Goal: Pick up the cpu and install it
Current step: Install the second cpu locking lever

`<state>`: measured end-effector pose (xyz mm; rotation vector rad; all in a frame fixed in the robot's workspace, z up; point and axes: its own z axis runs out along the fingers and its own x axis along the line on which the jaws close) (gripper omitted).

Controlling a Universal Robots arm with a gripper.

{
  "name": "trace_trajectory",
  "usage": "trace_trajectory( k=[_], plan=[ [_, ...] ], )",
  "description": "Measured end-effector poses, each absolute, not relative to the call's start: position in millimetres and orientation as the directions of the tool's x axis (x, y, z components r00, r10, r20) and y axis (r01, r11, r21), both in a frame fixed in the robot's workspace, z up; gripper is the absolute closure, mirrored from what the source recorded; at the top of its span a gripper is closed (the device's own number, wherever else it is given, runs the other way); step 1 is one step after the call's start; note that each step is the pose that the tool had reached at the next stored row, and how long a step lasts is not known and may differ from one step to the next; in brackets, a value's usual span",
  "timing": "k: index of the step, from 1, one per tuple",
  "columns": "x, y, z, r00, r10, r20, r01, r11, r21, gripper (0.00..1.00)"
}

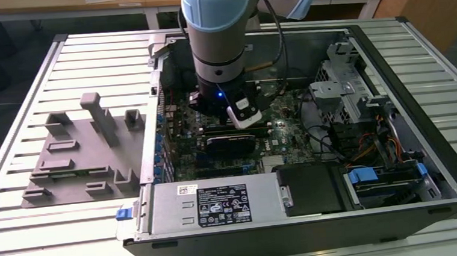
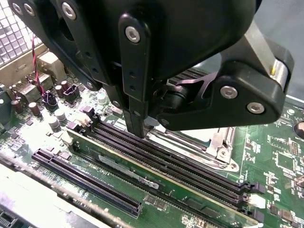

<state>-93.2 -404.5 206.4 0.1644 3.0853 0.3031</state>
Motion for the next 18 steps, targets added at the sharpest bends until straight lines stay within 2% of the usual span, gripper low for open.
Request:
trace_trajectory(
  k=[18],
  plan=[
    [-98.1,-407.8,197.5,-0.994,0.110,-0.022,0.102,0.966,0.239,0.89]
  ],
)
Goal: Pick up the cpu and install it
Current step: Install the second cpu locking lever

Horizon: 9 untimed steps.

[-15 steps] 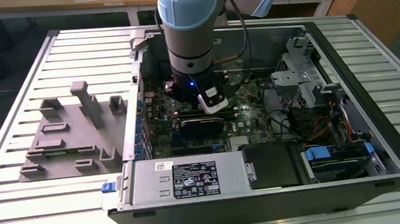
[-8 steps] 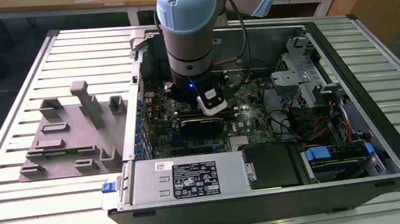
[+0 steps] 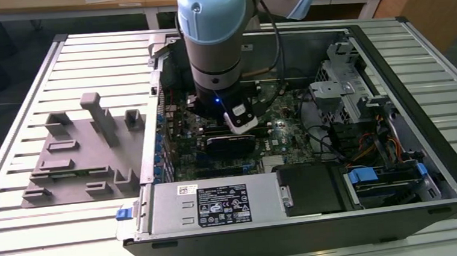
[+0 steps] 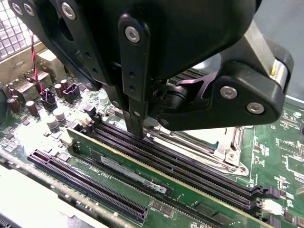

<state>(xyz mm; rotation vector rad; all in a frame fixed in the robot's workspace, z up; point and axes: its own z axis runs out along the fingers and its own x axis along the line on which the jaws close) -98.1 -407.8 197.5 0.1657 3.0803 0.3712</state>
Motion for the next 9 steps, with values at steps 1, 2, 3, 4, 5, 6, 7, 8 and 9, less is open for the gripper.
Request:
trace_trajectory(
  k=[1,2,3,4,5,6,7,8,9],
  plan=[
    [-98.2,-407.8,197.0,-0.994,0.110,-0.021,0.102,0.965,0.242,0.89],
    [-98.4,-407.8,196.5,-0.994,0.110,-0.021,0.102,0.964,0.246,0.89],
    [-98.5,-407.8,196.1,-0.994,0.110,-0.020,0.102,0.963,0.250,0.89],
    [-98.7,-407.8,195.7,-0.994,0.110,-0.020,0.102,0.961,0.256,0.89],
    [-98.9,-407.8,195.2,-0.994,0.110,-0.019,0.102,0.960,0.259,0.89],
    [-99.0,-407.8,194.7,-0.994,0.111,-0.019,0.102,0.960,0.262,0.89],
    [-99.1,-407.8,194.1,-0.994,0.111,-0.018,0.102,0.959,0.264,0.89],
    [-99.3,-407.8,193.5,-0.994,0.111,-0.018,0.102,0.958,0.267,0.89],
    [-99.5,-407.8,192.9,-0.994,0.111,-0.018,0.102,0.957,0.271,0.89]
  ],
)
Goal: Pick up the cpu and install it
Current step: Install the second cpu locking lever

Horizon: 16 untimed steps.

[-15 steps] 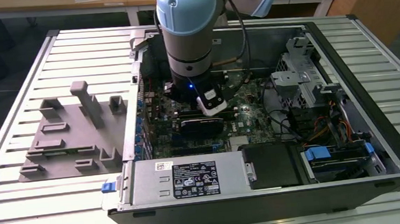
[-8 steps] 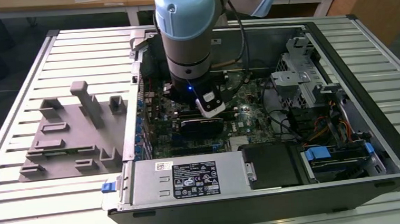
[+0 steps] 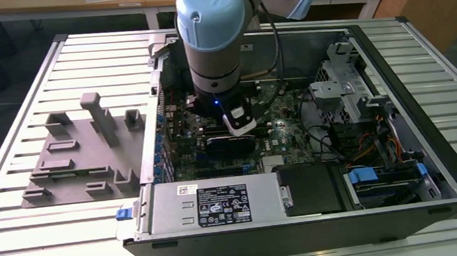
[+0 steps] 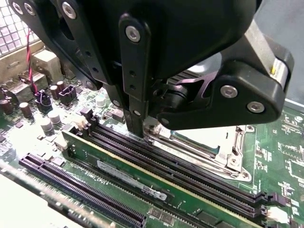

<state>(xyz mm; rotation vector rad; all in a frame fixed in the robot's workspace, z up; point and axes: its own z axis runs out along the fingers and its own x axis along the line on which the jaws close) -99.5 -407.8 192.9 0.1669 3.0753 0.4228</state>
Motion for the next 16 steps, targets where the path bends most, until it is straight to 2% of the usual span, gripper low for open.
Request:
trace_trajectory(
  k=[16],
  plan=[
    [-99.7,-411.8,188.5,-0.994,0.111,-0.014,0.102,0.947,0.306,0.89]
  ],
)
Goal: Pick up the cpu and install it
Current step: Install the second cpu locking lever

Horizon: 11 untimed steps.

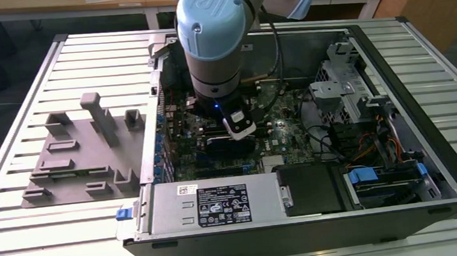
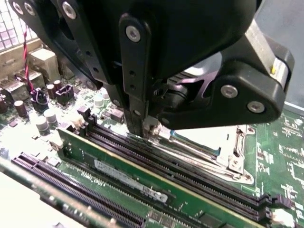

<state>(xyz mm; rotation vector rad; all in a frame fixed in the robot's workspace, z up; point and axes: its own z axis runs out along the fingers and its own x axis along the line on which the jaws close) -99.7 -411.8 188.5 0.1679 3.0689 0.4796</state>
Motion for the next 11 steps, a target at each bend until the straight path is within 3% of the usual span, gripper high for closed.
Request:
trace_trajectory(
  k=[11],
  plan=[
    [-99.7,-411.9,196.7,-0.994,0.111,-0.014,0.102,0.947,0.306,0.89]
  ],
)
